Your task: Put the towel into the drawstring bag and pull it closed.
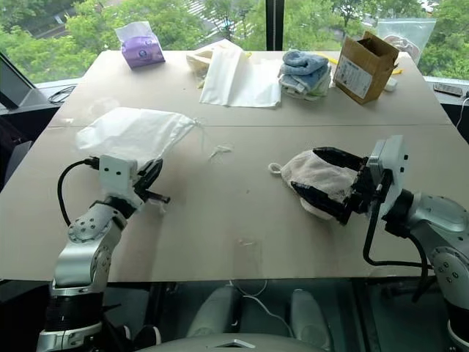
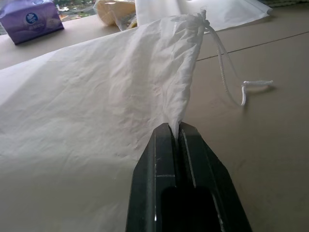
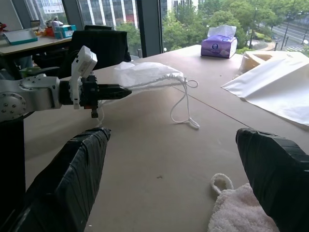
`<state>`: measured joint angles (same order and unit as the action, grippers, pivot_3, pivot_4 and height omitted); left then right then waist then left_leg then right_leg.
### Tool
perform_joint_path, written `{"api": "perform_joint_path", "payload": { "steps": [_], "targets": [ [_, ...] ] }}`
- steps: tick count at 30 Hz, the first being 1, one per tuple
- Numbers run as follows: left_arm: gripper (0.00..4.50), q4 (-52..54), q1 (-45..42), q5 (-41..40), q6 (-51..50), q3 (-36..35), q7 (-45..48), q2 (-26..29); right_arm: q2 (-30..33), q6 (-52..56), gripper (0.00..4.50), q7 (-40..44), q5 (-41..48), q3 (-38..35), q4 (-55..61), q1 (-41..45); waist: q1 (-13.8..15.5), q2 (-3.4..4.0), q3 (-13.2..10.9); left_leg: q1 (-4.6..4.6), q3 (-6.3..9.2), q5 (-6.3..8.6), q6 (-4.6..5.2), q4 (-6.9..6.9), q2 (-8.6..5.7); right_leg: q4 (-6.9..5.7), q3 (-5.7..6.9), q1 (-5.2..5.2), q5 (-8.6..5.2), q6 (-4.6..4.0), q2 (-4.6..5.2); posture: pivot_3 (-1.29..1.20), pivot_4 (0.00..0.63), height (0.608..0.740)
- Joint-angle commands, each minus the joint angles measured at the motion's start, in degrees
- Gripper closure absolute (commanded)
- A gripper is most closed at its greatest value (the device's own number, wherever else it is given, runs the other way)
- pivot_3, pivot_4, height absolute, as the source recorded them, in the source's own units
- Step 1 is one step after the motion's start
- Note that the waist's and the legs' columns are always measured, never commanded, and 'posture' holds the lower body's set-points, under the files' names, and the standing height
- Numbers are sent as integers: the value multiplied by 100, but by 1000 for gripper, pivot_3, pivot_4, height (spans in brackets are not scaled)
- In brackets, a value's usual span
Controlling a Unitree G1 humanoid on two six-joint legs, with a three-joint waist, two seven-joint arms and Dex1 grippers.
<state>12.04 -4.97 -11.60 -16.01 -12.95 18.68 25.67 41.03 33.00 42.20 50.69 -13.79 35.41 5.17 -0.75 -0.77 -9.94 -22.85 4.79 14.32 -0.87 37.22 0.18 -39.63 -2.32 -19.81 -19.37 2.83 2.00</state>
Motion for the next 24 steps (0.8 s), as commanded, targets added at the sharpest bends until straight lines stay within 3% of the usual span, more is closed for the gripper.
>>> {"api": "perform_joint_path", "payload": {
  "steps": [1,4,11,24],
  "targets": [
    [4489,180,188,145,216,-92,-62,30,7,13,0,-45,-96,156,160,-2,-3,0,0,0,-1,0,0,0,0,0,-1,0,0,0,0,0,150,740],
    [4489,148,268,140,293,-294,-99,63,3,-61,0,11,-238,255,92,-10,2,0,0,1,1,0,0,0,0,-1,1,-1,0,0,0,0,150,740],
    [1299,43,458,703,882,-143,-212,148,-78,-123,0,88,-326,304,16,-49,6,0,0,1,1,0,0,0,-1,0,2,0,0,0,0,0,150,740],
    [1299,-561,627,1359,1159,13,-566,21,-105,-126,0,132,-385,260,7,-128,5,-1,0,2,0,0,0,-2,-1,-1,2,0,0,0,1,0,150,740]
  ]
}}
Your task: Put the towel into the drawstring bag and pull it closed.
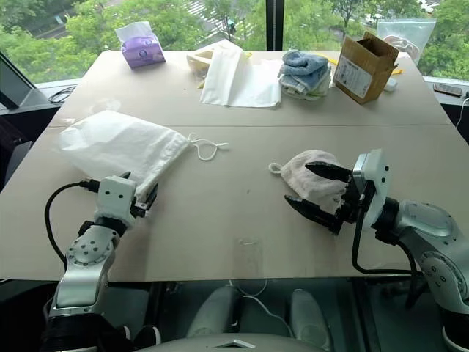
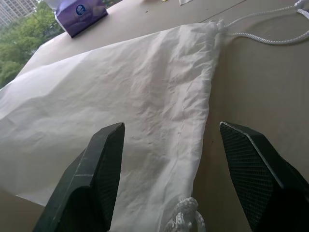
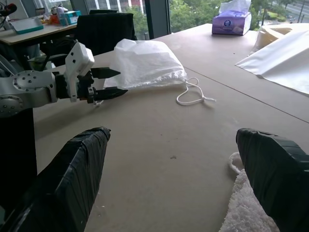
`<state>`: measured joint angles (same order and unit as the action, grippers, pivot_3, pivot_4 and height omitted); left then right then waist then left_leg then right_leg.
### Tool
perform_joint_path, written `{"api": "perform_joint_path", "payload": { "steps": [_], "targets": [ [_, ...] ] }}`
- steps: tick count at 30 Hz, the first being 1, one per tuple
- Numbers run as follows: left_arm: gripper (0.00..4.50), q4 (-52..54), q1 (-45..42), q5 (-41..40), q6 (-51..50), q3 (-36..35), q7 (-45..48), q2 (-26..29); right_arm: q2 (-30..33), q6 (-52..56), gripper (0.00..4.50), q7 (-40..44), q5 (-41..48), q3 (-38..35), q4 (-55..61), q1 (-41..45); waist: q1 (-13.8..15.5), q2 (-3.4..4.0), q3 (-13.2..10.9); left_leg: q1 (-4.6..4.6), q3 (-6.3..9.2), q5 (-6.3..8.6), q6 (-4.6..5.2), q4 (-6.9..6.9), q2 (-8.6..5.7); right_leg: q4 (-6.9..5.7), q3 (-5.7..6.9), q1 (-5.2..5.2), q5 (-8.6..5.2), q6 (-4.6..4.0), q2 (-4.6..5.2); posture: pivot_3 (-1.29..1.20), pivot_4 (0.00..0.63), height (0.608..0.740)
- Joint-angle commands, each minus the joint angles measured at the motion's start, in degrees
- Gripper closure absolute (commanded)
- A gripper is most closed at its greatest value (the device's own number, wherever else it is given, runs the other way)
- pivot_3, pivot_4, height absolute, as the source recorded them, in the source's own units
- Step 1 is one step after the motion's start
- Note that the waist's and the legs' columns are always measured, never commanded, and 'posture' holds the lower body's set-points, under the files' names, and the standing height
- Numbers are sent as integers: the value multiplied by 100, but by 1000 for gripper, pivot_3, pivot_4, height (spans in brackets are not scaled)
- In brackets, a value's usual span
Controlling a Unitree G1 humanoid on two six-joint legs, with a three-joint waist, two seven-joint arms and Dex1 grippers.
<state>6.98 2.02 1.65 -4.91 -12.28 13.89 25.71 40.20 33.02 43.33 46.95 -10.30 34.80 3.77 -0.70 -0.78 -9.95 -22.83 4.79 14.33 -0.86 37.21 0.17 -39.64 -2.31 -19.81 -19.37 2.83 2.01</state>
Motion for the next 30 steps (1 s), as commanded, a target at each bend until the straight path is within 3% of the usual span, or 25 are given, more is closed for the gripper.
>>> {"api": "perform_joint_path", "payload": {
  "steps": [1,9,12,17,18,26,30],
  "targets": [
    [1299,-116,-126,-50,-21,-100,-85,-24,-28,-131,0,12,-20,-90,70,10,0,0,0,0,1,0,0,0,0,0,1,0,0,0,0,0,150,740],
    [1299,-405,-420,-469,-381,-417,-179,-211,-31,-143,0,3,-65,-171,81,-62,0,0,0,0,3,0,0,0,0,-1,4,0,0,0,-1,0,150,740],
    [2067,-443,-449,-493,-371,-420,-169,-212,-38,-154,0,-12,-75,-179,101,-97,-7,0,0,0,1,0,0,0,0,-2,3,0,0,0,-1,0,150,740],
    [4328,-491,-452,-468,-309,-379,-144,-215,-50,-195,0,-36,-110,-174,103,-142,-3,0,0,0,2,0,0,0,0,-2,3,0,0,0,-1,0,150,740],
    [4456,-492,-448,-464,-303,-375,-142,-217,-50,-202,0,-36,-115,-173,104,-150,-2,0,0,0,2,0,0,0,0,-2,3,0,0,0,0,0,150,740],
    [4456,-575,-460,-564,-121,-455,-67,-211,-55,-220,0,-45,-130,-190,98,-179,-1,0,0,0,3,0,0,0,0,-2,3,0,0,0,0,0,150,740],
    [4456,-371,-663,-1580,-254,-655,456,-398,-49,-229,0,-53,-158,-195,83,-180,9,0,0,0,2,0,0,0,0,-2,3,0,0,0,0,0,150,740]
  ]
}}
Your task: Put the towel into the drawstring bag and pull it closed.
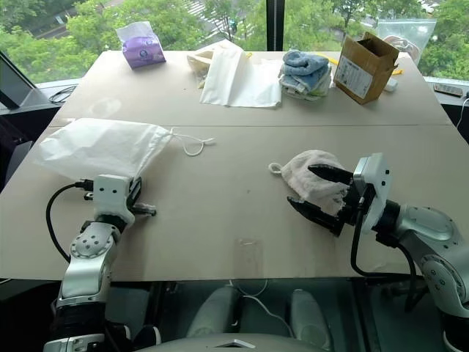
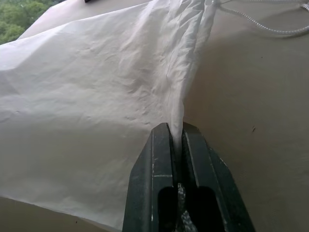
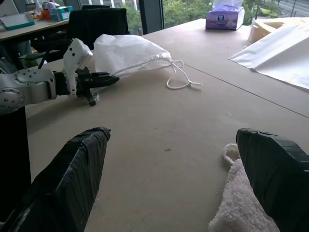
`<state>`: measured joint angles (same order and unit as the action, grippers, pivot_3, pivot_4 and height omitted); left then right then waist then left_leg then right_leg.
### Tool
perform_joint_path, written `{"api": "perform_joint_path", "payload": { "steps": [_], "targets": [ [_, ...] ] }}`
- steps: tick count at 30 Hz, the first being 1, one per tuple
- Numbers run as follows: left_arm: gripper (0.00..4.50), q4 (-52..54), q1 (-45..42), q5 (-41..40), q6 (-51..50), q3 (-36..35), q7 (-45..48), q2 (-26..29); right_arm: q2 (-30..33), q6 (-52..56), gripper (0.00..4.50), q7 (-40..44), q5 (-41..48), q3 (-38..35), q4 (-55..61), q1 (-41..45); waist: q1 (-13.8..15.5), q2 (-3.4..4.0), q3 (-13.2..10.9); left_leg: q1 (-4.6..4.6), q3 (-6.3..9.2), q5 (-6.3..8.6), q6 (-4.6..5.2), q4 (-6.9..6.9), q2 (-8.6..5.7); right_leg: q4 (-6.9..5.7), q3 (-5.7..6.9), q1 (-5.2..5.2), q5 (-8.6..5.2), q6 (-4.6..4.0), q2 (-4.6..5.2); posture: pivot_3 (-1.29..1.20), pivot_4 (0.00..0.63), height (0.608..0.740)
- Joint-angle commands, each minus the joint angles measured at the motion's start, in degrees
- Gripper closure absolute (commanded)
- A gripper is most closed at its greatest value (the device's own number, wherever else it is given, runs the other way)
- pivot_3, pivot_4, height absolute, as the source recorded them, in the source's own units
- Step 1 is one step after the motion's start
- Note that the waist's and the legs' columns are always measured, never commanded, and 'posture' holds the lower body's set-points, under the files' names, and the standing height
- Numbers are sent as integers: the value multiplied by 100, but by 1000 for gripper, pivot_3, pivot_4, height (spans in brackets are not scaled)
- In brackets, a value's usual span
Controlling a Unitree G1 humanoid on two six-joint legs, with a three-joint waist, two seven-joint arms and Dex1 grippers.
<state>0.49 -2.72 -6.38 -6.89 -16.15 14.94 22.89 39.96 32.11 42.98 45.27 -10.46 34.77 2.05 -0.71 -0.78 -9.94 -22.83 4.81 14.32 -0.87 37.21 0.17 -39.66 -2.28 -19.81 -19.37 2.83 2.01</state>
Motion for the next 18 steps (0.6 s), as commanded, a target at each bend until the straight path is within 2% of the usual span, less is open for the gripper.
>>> {"api": "perform_joint_path", "payload": {
  "steps": [1,3,6,10,15,18],
  "targets": [
    [4456,385,-262,-1220,-280,-344,532,-187,-21,-140,0,-15,4,-180,80,-6,16,-1,0,0,1,0,0,1,0,0,3,0,0,0,1,0,150,740],
    [4456,567,-393,-2040,-838,-507,774,-285,-17,-141,0,-18,-2,-180,68,3,12,-1,-1,-2,2,0,0,2,0,0,5,0,0,0,1,0,150,740],
    [4456,824,-584,-3790,-2117,-897,974,-347,-12,-155,0,-35,-61,-146,46,30,-14,-2,-1,-2,2,0,0,2,0,-1,5,1,0,0,0,0,150,740],
    [4456,920,-729,-5548,-3485,-1259,693,-250,-26,-167,0,-43,-105,-133,21,64,-33,-2,-1,1,0,0,-1,2,1,-3,2,0,0,0,-2,0,150,740],
    [4456,886,-866,-7231,-4379,-1440,84,-230,-135,-133,0,-194,-61,-94,44,145,-22,-3,-2,1,3,-1,-1,6,1,-5,3,1,0,0,-2,0,150,740],
    [4456,904,-887,-7804,-4634,-1370,-50,-178,-169,-137,0,-224,-129,-41,59,153,-16,-3,-2,1,2,-1,-1,7,1,-5,1,1,0,0,-3,0,150,740]
  ]
}}
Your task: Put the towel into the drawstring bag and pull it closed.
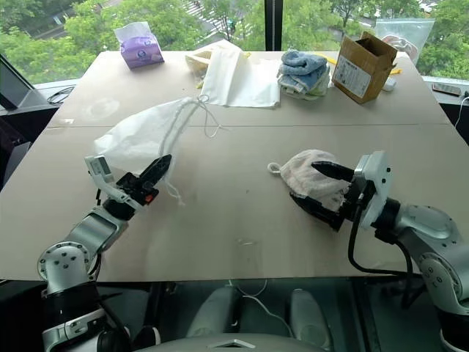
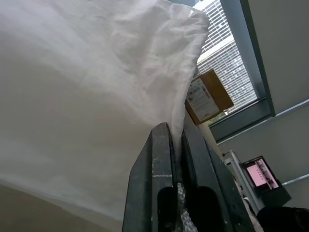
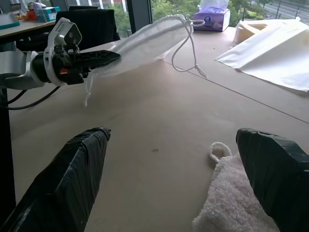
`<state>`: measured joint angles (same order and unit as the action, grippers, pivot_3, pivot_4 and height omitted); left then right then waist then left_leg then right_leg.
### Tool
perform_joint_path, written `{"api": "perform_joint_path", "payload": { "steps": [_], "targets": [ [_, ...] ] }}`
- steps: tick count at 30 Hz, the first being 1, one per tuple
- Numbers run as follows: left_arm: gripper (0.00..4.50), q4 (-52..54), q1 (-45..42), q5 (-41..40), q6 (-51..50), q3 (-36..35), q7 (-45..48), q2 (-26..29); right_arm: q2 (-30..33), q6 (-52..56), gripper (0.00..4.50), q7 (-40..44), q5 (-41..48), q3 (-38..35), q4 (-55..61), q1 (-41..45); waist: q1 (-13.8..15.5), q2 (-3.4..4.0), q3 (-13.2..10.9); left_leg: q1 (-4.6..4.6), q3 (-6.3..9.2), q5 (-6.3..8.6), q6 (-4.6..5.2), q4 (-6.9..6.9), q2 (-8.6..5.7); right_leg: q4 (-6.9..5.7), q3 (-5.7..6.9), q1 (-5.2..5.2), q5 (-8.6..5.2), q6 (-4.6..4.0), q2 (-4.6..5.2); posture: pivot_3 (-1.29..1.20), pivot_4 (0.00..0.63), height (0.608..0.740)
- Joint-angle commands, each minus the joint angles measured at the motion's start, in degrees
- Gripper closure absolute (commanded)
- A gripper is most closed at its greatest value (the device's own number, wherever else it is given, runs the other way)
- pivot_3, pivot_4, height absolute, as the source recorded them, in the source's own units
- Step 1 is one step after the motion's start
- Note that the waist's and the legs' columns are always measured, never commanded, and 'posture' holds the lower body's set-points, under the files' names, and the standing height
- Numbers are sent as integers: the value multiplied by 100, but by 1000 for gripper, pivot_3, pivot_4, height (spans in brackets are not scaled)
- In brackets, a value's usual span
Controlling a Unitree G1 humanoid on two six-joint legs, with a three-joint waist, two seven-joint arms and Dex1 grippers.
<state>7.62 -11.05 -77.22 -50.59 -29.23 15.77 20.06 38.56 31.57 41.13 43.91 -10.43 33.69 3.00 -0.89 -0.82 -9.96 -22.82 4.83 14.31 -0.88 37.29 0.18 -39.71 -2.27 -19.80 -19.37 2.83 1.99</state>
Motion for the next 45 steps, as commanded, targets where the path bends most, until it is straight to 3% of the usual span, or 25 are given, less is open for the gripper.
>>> {"api": "perform_joint_path", "payload": {
  "steps": [1,9,18,41,45],
  "targets": [
    [4456,204,-44,-821,-316,-19,-153,135,-37,-87,0,-46,-10,-37,164,62,3,0,0,0,-1,0,0,0,0,0,-1,0,0,0,0,0,150,740],
    [4456,28,2,-824,-421,272,-203,304,-48,-129,0,-56,-143,-33,152,40,7,0,0,1,-2,-1,-2,0,-2,0,-4,-1,0,0,-1,0,150,740],
    [4456,-267,-28,-1289,-436,477,-748,24,-18,-104,0,-91,-138,-136,216,-49,5,0,0,0,-2,-2,-3,-1,-1,2,-5,-1,0,0,0,0,150,740],
    [4456,-354,93,807,-33,1307,-231,-160,53,-92,0,-206,-138,-174,249,-124,13,2,1,1,-4,-2,-4,-3,-3,4,-6,0,0,0,-1,0,150,740],
    [3060,-390,49,1024,26,1290,-78,-193,35,-126,0,-229,-157,-174,275,-179,11,2,1,3,-3,-2,-3,-4,-3,3,-6,0,0,0,-2,0,150,740]
  ]
}}
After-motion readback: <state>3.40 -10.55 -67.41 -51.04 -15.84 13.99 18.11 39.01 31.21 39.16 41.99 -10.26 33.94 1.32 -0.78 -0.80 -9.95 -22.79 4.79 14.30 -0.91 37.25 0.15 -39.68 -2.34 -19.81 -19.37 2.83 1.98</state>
